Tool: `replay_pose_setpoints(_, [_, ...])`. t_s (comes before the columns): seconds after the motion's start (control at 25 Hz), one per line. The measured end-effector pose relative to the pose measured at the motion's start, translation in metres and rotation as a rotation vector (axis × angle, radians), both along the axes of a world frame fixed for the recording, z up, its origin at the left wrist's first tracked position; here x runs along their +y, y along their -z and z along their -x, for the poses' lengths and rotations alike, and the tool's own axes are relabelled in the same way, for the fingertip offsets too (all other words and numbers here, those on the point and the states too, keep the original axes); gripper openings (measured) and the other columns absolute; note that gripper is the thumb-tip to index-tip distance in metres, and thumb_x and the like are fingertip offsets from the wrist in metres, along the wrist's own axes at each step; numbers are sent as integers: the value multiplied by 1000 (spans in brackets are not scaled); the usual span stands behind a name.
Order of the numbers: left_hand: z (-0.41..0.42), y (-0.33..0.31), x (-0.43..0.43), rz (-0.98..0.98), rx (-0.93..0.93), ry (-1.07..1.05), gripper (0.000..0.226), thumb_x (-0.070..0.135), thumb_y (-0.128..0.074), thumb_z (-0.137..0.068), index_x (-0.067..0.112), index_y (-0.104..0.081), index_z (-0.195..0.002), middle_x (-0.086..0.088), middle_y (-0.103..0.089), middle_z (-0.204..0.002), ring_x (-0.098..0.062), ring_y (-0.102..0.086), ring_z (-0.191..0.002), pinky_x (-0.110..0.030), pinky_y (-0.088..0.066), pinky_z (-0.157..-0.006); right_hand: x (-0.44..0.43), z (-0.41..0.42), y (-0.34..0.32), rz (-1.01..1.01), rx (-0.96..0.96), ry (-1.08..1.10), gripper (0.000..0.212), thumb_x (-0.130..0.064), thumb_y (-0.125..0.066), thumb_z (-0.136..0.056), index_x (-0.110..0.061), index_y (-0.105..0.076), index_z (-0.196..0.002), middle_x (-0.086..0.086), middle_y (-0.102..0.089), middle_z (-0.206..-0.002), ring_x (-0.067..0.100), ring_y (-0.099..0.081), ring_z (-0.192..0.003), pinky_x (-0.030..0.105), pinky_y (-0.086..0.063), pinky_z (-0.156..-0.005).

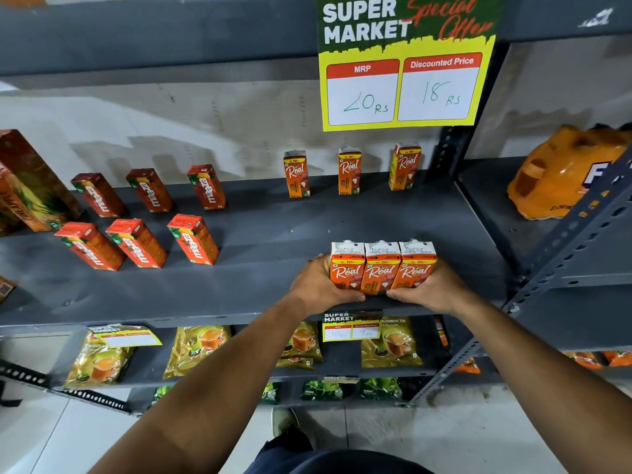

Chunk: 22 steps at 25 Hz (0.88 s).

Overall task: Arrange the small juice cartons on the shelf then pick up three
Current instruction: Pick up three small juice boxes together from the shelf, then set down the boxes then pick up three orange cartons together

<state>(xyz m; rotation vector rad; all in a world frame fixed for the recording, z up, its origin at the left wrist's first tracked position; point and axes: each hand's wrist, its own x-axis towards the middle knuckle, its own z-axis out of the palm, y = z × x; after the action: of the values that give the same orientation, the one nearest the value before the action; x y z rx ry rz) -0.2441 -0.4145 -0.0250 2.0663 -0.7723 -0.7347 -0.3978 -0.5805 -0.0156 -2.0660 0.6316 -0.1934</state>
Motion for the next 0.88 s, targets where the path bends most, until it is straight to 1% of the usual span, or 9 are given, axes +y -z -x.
replay_pose_setpoints(0.28, [-1, 5, -2, -1, -38, 24, 74, 35, -92, -55, 27, -56, -119, 5, -68, -112, -13, -63, -103, -37, -52, -93, 0, 0, 0, -18, 10, 3, 43, -17, -87, -64, -40, -59, -87, -18, -64, -90, 2, -62, -86, 26, -49, -84])
replay_pose_setpoints(0.36, [-1, 4, 0, 14, -36, 44, 81, 33, -93, -54, 29, -51, -124, 6, -65, -115, -13, -61, -108, -39, -51, -96, -1, 0, 0, -5, 2, -11, 51, -18, -89, -61, -41, -58, -95, -17, -65, -95, 9, -64, -96, 28, -49, -88])
replay_pose_setpoints(0.44, [-3, 3, 3, 34, -42, 85, 100, 27, -94, -52, 34, -37, -134, 7, -58, -124, -14, -55, -117, -41, -48, -100, -2, 3, -1, 1, 7, -52, 85, -18, -91, -57, -39, -46, -126, -13, -61, -113, 11, -59, -112, 26, -44, -94])
replay_pose_setpoints(0.48, [-4, 3, 6, 50, -31, 117, 111, 23, -94, -52, 37, -27, -140, 7, -53, -129, -14, -51, -122, -40, -45, -103, -3, 7, 0, -7, 8, -63, 111, -19, -92, -55, -39, -26, -142, -13, -54, -125, 9, -53, -118, 28, -40, -99])
replay_pose_setpoints(0.56, [-9, 2, 12, 98, 7, 169, 129, 14, -93, -53, 39, -8, -147, 6, -45, -139, -13, -44, -128, -38, -41, -106, -2, 24, 2, -24, -21, -7, 137, -24, -92, -54, -44, 7, -146, -13, -38, -140, 6, -40, -127, 31, -32, -106])
replay_pose_setpoints(0.64, [-13, 2, 20, 152, 39, 189, 136, 12, -93, -54, 39, 0, -150, 10, -39, -144, -11, -40, -131, -34, -37, -109, 5, 47, 11, 14, -163, 111, 132, -36, -87, -56, -42, 8, -147, -13, -28, -146, 5, -34, -132, 30, -29, -108])
replay_pose_setpoints(0.72, [-16, 5, 31, 207, 37, 176, 132, 9, -91, -57, 32, -2, -151, 16, -37, -140, -3, -36, -131, -23, -32, -108, 20, 72, 25, 68, -354, 265, 103, -29, -80, -66, -45, -14, -143, -8, -38, -144, 9, -44, -126, 23, -37, -102])
replay_pose_setpoints(0.8, [-19, 9, 43, 289, 22, 123, 119, 6, -88, -62, 26, -11, -151, 12, -37, -143, -2, -35, -133, -18, -31, -107, 38, 89, 37, 142, -421, 364, 77, -10, -75, -76, -59, -38, -123, -11, -56, -123, 11, -54, -112, 13, -43, -91])
replay_pose_setpoints(0.88, [-22, 14, 59, 400, -15, 65, 101, 3, -84, -67, 20, -24, -147, 1, -43, -144, -5, -39, -135, -22, -32, -110, 54, 92, 47, 234, -345, 285, 63, -4, -71, -79, -60, -54, -102, -22, -62, -104, 2, -59, -98, 7, -45, -80])
